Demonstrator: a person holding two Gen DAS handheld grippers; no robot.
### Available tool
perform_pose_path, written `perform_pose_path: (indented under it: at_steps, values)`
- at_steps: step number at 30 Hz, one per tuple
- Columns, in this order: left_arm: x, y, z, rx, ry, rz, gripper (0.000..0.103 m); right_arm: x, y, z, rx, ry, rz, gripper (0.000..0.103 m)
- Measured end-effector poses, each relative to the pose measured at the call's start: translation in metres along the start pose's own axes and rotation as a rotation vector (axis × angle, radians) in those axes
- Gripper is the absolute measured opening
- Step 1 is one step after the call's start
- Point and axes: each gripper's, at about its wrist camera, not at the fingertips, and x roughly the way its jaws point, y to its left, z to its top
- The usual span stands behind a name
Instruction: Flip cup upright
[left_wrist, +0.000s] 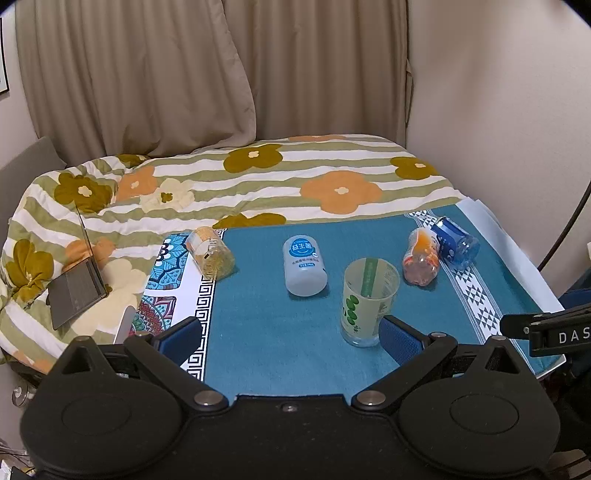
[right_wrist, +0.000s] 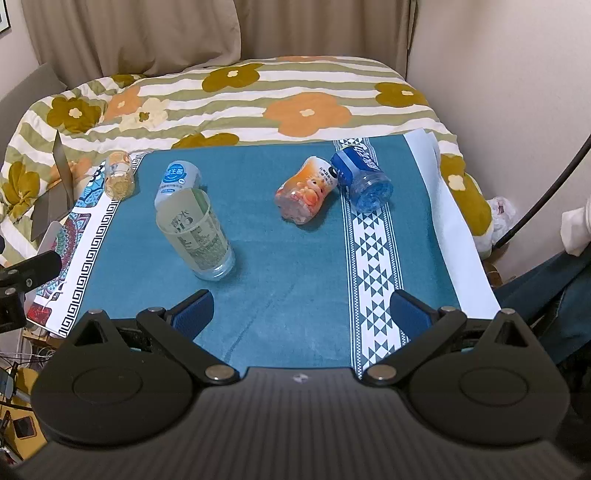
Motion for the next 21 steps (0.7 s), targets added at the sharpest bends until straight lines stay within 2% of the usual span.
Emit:
perform_pose_path:
  at_steps: [21]
  values:
    - [0.0057,-0.0006,0.0034,0.010,0.002,-0.011,0.103,0.0044,0.0036,0.0014,0.001,0.004,-0.006,0.103]
